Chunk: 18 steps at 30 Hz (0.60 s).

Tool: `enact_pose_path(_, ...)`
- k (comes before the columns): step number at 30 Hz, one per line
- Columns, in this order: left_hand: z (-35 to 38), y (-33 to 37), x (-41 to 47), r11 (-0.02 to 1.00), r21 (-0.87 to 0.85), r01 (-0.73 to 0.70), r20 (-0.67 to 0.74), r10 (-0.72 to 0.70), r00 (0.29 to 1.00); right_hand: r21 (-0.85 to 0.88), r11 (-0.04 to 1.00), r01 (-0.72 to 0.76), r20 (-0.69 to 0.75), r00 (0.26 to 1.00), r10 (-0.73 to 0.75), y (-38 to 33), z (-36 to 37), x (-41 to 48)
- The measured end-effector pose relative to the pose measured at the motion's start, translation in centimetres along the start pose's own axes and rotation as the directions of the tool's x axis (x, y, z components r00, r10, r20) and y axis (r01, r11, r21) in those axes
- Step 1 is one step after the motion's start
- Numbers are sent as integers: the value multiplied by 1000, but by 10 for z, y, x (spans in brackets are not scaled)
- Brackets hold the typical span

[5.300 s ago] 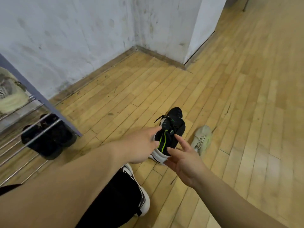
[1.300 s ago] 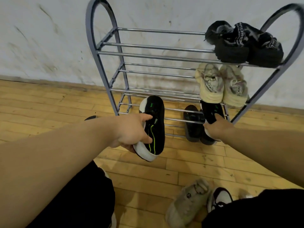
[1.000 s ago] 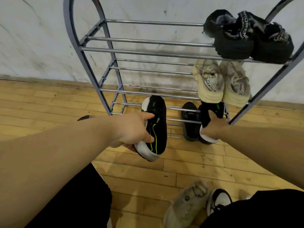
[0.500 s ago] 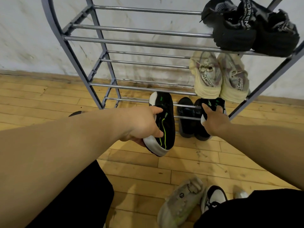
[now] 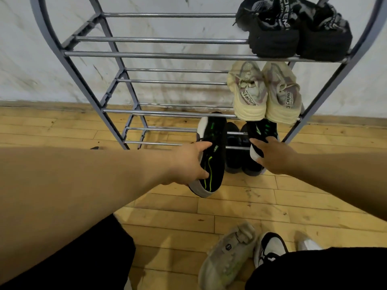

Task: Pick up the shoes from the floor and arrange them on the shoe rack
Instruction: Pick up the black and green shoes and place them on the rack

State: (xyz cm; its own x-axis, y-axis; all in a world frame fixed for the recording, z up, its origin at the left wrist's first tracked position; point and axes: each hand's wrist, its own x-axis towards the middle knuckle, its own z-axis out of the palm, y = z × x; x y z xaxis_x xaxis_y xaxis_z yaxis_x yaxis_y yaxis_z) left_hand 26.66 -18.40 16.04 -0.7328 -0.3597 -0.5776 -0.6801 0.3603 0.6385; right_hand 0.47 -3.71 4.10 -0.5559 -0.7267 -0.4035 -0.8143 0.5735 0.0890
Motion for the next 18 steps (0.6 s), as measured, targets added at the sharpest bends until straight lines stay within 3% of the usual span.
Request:
enact_pose_path(3, 22, 3, 31, 998, 22, -65, -28, 66, 997, -198, 970, 140, -50, 987, -153, 9, 7, -12)
enact_pose_path(6, 46, 4, 68, 989, -96, -112, -81, 104, 991, -308, 924, 227, -73, 963, -261, 18, 32, -18)
enact_pose_path(9, 62, -4, 103, 967, -216, -137, -163, 103, 981, -3, 991, 136, -147, 980, -135, 16, 43, -16)
enact_pose_path(11, 68, -7, 121, 950, -272, -152, -206, 97, 974, 166, 982, 87, -177, 983, -57, 16, 42, -16)
enact_pose_path(18, 84, -7, 155, 933, -254, -254, -330, 163, 930, 206, 978, 33, -183, 983, 5, 13, 45, -8)
